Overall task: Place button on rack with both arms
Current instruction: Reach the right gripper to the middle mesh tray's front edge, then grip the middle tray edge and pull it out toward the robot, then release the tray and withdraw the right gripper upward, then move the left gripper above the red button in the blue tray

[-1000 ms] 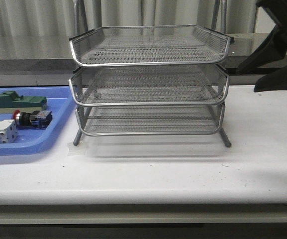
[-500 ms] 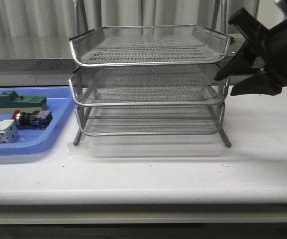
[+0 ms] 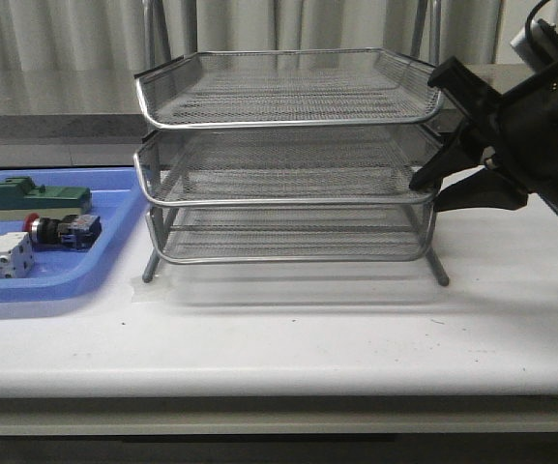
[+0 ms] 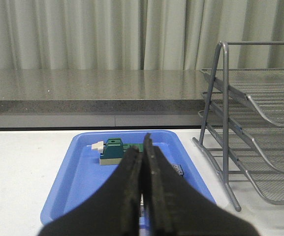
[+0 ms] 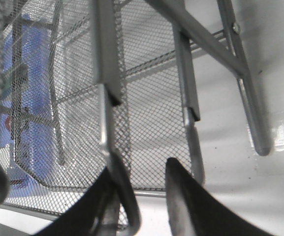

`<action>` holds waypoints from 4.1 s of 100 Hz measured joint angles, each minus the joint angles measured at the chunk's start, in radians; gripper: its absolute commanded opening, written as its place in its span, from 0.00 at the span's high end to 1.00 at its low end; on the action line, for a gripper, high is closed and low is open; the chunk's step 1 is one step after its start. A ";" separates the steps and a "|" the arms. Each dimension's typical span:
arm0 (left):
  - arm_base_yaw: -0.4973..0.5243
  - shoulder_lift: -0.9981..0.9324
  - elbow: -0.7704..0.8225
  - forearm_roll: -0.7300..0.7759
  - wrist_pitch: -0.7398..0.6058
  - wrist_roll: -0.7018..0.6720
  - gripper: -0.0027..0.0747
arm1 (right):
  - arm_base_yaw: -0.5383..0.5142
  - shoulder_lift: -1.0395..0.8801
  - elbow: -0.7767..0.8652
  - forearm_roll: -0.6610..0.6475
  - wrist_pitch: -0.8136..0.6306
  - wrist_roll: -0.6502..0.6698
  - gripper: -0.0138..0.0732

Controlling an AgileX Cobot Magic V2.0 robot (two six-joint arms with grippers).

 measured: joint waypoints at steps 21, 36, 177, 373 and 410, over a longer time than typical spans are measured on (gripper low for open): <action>0.000 0.000 0.000 0.000 0.000 0.000 0.99 | 0.000 0.004 -0.008 0.004 0.022 -0.008 0.81; 0.000 0.000 0.000 0.000 0.000 0.000 0.99 | 0.000 0.004 -0.010 -0.003 0.026 -0.026 0.91; 0.000 0.000 0.000 0.000 0.000 0.000 0.99 | 0.008 -0.395 0.423 -0.053 0.022 -0.050 0.54; 0.000 0.000 0.000 0.000 0.000 0.000 0.99 | 0.003 -1.140 0.118 -1.552 0.509 0.931 0.39; 0.000 0.000 0.000 0.000 0.000 0.000 0.99 | 0.003 -1.203 0.118 -1.552 0.607 0.934 0.93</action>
